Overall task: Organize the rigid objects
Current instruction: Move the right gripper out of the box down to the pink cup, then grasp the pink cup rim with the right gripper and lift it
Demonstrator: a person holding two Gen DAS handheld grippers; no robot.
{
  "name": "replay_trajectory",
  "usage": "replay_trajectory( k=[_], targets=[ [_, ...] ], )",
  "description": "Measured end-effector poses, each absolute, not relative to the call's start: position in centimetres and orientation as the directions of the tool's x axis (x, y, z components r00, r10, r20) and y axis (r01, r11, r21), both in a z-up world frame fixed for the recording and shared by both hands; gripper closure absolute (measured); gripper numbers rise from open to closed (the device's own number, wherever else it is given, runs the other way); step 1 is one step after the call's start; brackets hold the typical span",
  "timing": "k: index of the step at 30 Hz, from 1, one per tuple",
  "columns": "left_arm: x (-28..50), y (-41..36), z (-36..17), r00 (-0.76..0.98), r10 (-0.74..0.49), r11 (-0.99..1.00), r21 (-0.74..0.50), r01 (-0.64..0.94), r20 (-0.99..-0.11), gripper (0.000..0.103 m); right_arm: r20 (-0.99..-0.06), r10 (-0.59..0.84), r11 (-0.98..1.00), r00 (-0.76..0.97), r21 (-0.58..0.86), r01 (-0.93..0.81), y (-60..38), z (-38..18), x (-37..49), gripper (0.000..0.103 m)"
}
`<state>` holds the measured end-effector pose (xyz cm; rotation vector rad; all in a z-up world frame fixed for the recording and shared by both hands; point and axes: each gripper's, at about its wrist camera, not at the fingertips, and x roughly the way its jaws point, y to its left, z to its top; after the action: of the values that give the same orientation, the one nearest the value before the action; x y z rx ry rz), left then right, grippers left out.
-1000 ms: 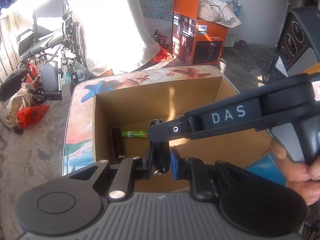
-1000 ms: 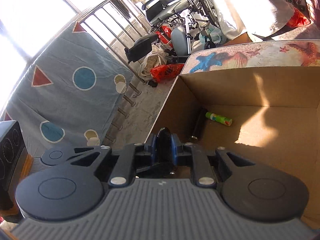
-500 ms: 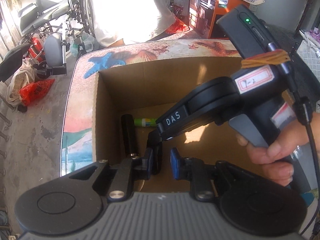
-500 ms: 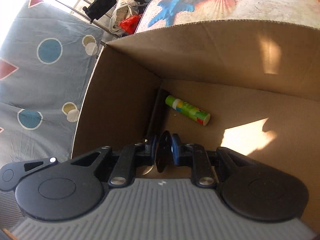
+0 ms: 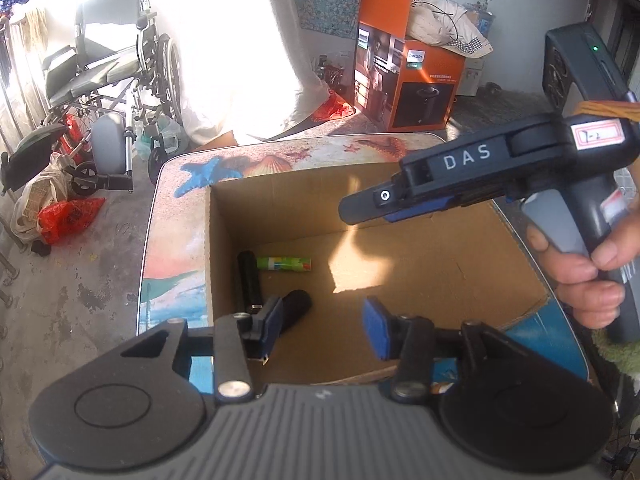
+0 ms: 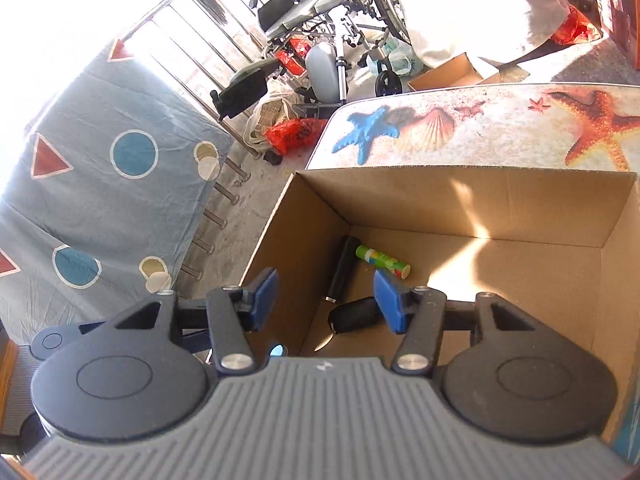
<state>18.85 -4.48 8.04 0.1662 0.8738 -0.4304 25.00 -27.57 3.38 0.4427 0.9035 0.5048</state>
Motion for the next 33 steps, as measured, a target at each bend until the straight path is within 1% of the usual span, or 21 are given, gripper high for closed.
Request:
replay_trajectory(
  k=[2,4,7,10,13,16,19,21,22,24,28,33],
  targets=[
    [16.5,-3.9,8.6,0.579,-0.312,0.896,-0.031,0.442,-0.753,0.048,-0.585,0.580,0.796,0.568,0.554,-0.242,-28.7,4.9,21.5,0.050],
    [14.4,-3.2,8.6,0.586,-0.331,0.889,-0.037,0.456,-0.740,0.045,-0.537,0.576,0.793,0.617,0.550,-0.262,-30.0,6.0,17.0,0.050],
    [11.7,-2.5,7.8,0.586,-0.338,0.887,-0.042,0.459,-0.737,0.045,-0.494,0.564,0.793,0.661,0.548,-0.267,-31.2,6.1,11.2,0.050],
    [9.1,-2.1,5.7,0.566,-0.336,0.882,-0.040,0.470,-0.753,0.043,-0.474,0.553,0.791,0.685,0.557,-0.253,-31.5,4.7,6.7,0.050],
    [7.3,-1.7,3.4,0.535,-0.329,0.880,-0.046,0.474,-0.778,0.043,-0.494,0.533,0.797,0.687,0.565,-0.212,-30.8,2.0,3.4,0.050],
    [5.8,-1.0,0.8,0.513,-0.303,0.878,-0.026,0.477,-0.803,0.043,-0.528,0.555,0.784,0.643,0.591,-0.191,-28.5,-1.2,1.5,0.052],
    [5.4,-0.6,-1.2,0.486,-0.275,0.884,-0.019,0.467,-0.829,0.043,-0.569,0.560,0.791,0.602,0.584,-0.184,-26.0,-3.5,1.2,0.059],
    [5.6,-0.4,-2.3,0.475,-0.254,0.888,-0.008,0.460,-0.843,0.042,-0.596,0.560,0.801,0.576,0.568,-0.191,-24.3,-4.5,1.7,0.069],
    [5.6,-0.4,-2.7,0.475,-0.243,0.888,0.004,0.460,-0.846,0.042,-0.609,0.558,0.806,0.564,0.558,-0.197,-23.3,-4.8,2.3,0.069],
    [5.7,-0.5,-3.5,0.477,-0.217,0.885,0.034,0.464,-0.852,0.042,-0.629,0.556,0.817,0.544,0.533,-0.219,-21.7,-5.4,3.1,0.075],
    [5.8,-0.8,-4.8,0.460,-0.216,0.872,0.042,0.487,-0.862,0.039,-0.673,0.526,0.848,0.520,0.462,-0.261,-19.2,-6.1,4.4,0.078],
    [6.3,-0.8,-5.7,0.437,-0.224,0.869,0.024,0.495,-0.871,0.039,-0.719,0.475,0.880,0.507,0.384,-0.279,-17.5,-6.8,6.3,0.080]
  ],
)
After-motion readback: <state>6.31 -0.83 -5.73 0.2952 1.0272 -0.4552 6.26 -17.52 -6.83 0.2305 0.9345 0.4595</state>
